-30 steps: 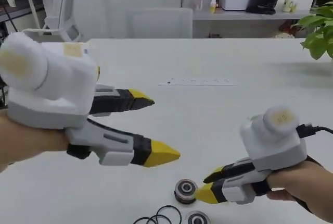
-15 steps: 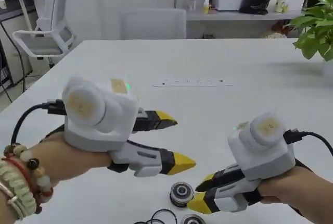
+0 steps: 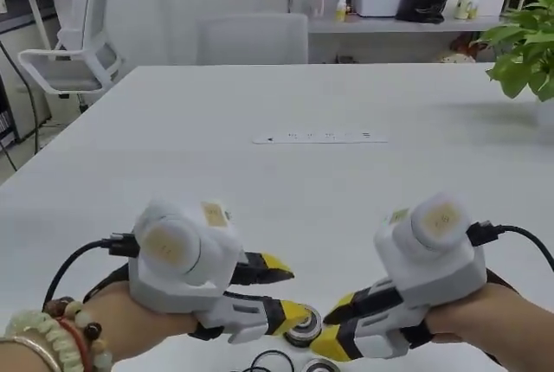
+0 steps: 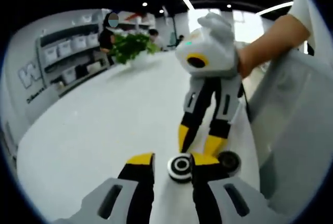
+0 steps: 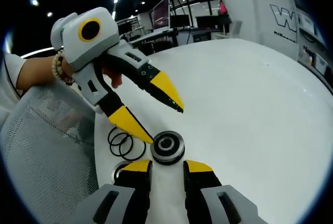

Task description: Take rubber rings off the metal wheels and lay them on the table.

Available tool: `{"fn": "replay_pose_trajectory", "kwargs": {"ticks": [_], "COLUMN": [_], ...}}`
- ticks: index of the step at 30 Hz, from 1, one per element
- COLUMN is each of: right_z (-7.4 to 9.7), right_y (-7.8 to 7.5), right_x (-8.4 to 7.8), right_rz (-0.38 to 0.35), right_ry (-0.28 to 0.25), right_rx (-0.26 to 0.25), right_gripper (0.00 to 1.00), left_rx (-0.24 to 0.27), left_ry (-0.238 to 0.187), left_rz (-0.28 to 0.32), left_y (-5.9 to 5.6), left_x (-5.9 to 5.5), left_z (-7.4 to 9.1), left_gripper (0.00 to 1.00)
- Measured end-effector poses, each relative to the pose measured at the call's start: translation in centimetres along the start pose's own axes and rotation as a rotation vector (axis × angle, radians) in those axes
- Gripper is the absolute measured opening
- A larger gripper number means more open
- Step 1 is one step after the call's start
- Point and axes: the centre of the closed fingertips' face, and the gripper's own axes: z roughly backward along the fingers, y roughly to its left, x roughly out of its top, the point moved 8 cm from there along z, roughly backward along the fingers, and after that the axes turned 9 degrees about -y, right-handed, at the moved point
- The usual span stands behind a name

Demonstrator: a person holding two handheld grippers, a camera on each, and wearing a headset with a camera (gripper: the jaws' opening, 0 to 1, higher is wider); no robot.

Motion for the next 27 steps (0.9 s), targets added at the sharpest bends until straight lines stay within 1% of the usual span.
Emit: {"fn": "replay_pose_trajectory", "kwargs": {"ticks": [2, 3, 6, 11, 13, 14, 16, 17, 18, 21, 22, 23, 24, 25, 27], "right_z": [-0.1, -0.1, -0.2, -0.3, -0.4, -0.3, -0.3, -0.3, -0.3, -0.2, -0.1, 0.0, 0.0, -0.1, -0.1], "right_y": [0.0, 0.1, 0.0, 0.0, 0.0, 0.0, -0.1, -0.1, -0.1, 0.0, -0.1, -0.2, -0.1, -0.1, -0.2], "right_x": [0.0, 0.1, 0.1, 0.1, 0.1, 0.1, 0.2, 0.2, 0.2, 0.2, 0.1, 0.1, 0.2, 0.2, 0.2], "right_rz": [0.006, 0.008, 0.018, 0.033, 0.043, 0.052, 0.061, 0.068, 0.079, 0.109, 0.130, 0.187, 0.176, 0.167, 0.174], "right_ry": [-0.002, -0.003, -0.004, -0.006, -0.004, -0.003, -0.003, -0.002, -0.002, 0.007, 0.029, 0.051, 0.035, 0.039, 0.041], "right_rx": [0.001, 0.001, -0.002, -0.004, -0.007, -0.012, -0.013, -0.014, -0.011, -0.009, -0.021, -0.017, -0.032, -0.026, -0.025], "right_gripper": [0.22, 0.21, 0.21, 0.19, 0.19, 0.18, 0.17, 0.16, 0.16, 0.14, 0.10, 0.02, 0.01, 0.01, 0.00], "left_rx": [-0.011, -0.008, -0.014, -0.023, -0.022, -0.023, -0.034, -0.026, -0.029, -0.022, -0.021, -0.017, -0.017, -0.017, -0.016], "left_ry": [0.026, 0.023, 0.027, 0.056, 0.041, 0.046, 0.043, 0.044, 0.046, 0.045, 0.044, 0.042, 0.041, 0.041, 0.041], "left_rz": [0.029, 0.037, 0.047, 0.051, 0.080, 0.081, 0.077, 0.078, 0.073, 0.092, 0.096, 0.105, 0.110, 0.111, 0.111], "left_y": [-0.2, -0.1, -0.3, -0.6, -0.6, -0.7, -0.9, -0.9, -1.0, -0.8, -0.8, -0.9, -0.9, -0.9, -0.9], "left_x": [-0.6, -0.7, -0.9, -1.5, -1.4, -1.5, -1.5, -1.5, -1.5, -1.5, -1.5, -1.5, -1.5, -1.5, -1.5], "left_z": [-0.2, -0.3, -0.3, -0.5, -0.4, -0.3, -0.4, -0.3, -0.2, -0.2, -0.1, -0.1, -0.1, -0.2, -0.2], "left_gripper": [0.25, 0.24, 0.22, 0.18, 0.17, 0.17, 0.14, 0.14, 0.14, 0.14, 0.14, 0.14, 0.14, 0.14, 0.14]}}
